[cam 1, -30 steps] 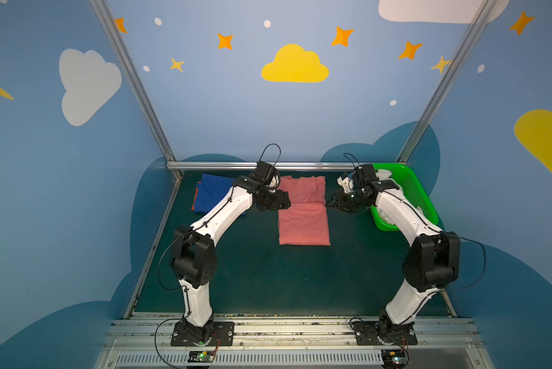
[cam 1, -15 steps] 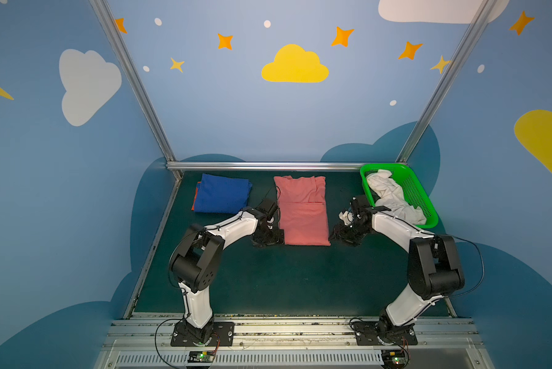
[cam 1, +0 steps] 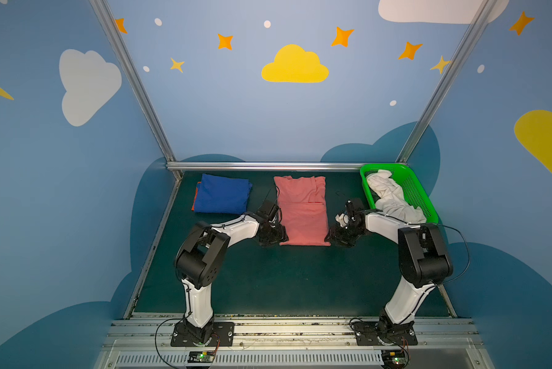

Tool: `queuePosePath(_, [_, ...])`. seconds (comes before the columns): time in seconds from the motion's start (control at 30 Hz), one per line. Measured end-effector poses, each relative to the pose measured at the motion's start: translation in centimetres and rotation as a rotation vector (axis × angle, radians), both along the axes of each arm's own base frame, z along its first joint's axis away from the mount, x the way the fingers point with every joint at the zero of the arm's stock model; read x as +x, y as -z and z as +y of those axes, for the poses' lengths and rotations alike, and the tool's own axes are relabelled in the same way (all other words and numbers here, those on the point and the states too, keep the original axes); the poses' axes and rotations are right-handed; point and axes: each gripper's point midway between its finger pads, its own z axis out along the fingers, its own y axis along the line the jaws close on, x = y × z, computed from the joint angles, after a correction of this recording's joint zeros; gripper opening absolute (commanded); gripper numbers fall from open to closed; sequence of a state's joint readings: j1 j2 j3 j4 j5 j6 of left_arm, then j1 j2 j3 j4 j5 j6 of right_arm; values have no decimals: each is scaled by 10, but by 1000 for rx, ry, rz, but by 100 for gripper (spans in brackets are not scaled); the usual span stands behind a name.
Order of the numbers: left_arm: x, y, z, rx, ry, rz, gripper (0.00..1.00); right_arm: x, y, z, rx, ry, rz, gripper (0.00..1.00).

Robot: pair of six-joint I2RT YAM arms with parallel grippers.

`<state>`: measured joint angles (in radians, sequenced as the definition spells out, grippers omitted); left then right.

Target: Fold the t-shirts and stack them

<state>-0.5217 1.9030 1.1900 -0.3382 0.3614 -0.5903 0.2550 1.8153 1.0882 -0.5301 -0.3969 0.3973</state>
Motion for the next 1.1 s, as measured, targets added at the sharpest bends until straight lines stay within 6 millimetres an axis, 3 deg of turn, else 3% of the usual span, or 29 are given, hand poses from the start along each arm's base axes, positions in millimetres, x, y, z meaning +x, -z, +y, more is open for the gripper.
queuePosePath(0.17, [4,3,-5,-30,-12,5,43,4,1,5,33,14,1,38])
queuePosePath(0.4, [4,4,-7,-42,-22,16,16,0,5,9,60,21,16,0])
queuePosePath(0.5, [4,4,-6,-42,-25,17,5,-1,5,10,66,26,19,0])
queuePosePath(0.77, [-12,-11,0,-44,-24,0,5,-21,-7,14,73,17,8,0])
queuePosePath(0.97, [-40,-40,3,-35,-15,-59,5,-54,-30,21,46,-22,-48,0])
queuePosePath(1.1, [-71,-43,5,-8,1,-71,5,-87,-38,19,22,-38,-70,0])
